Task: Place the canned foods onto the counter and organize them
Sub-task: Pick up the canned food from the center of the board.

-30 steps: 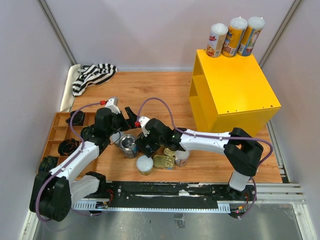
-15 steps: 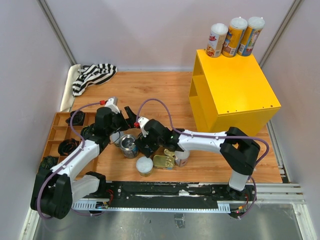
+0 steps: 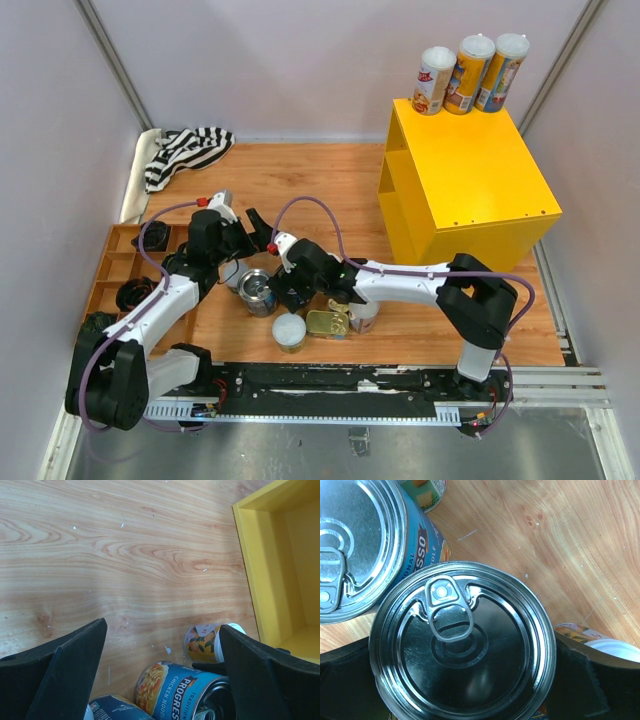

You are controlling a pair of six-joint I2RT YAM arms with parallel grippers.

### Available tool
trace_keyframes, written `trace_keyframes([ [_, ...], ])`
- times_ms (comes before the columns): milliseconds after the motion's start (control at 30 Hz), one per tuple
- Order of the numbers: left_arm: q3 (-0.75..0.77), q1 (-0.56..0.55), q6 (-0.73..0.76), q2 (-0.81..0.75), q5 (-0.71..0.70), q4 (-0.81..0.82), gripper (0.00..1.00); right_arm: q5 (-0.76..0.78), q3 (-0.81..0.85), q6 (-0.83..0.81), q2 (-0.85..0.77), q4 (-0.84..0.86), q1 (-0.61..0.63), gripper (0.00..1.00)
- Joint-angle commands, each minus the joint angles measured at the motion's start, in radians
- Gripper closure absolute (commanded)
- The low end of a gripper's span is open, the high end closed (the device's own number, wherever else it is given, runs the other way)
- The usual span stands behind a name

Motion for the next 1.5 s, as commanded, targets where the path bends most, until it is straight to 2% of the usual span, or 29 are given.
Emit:
trace_keyframes([
  [0, 0.044, 0.015, 0.007, 0.013, 0.008, 0.004, 0.0, 0.047, 0.01, 0.003, 0.027, 0.032, 0.012, 0.01],
  [200, 0.051, 0.023, 0.006, 0.028, 0.013, 0.013, 0.0, 0.059, 0.013, -0.006, 0.038, 0.055, 0.01, 0.0],
  [267, 0.047, 0.024, 0.003, 0.029, 0.017, 0.019, 0.0, 0.058, 0.017, -0.009, 0.044, 0.056, 0.008, 0.06],
  [333, 0.041, 0.025, 0.001, 0.027, 0.017, 0.023, 0.0, 0.057, 0.014, -0.011, 0.041, 0.063, 0.008, 0.19],
  [433, 0.03, 0.025, 0.001, 0.017, 0.01, 0.025, 0.0, 0.06, 0.003, -0.016, 0.017, 0.079, 0.006, 0.45],
  [467, 0.027, 0.025, 0.002, 0.014, 0.007, 0.025, 0.0, 0.059, 0.002, -0.02, 0.003, 0.079, 0.006, 0.58],
  [533, 0.023, 0.025, 0.001, 0.006, 0.0, 0.026, 0.0, 0.056, 0.013, -0.036, -0.018, 0.066, 0.006, 0.89],
  [567, 0.022, 0.025, 0.002, 0.004, -0.001, 0.026, 0.0, 0.056, 0.024, -0.043, -0.027, 0.051, 0.006, 0.98],
  [867, 0.037, 0.025, 0.013, -0.029, -0.026, 0.014, 0.01, -0.038, 0.164, -0.12, -0.192, -0.12, -0.015, 0.99],
  [1033, 0.039, 0.026, 0.016, -0.036, -0.024, 0.019, 0.0, -0.03, 0.225, -0.116, -0.309, -0.167, -0.035, 0.99],
  [1467, 0.01, 0.025, 0.007, -0.062, 0.023, 0.046, 0.01, 0.088, 0.88, -0.192, -0.334, -0.788, -0.175, 0.99],
])
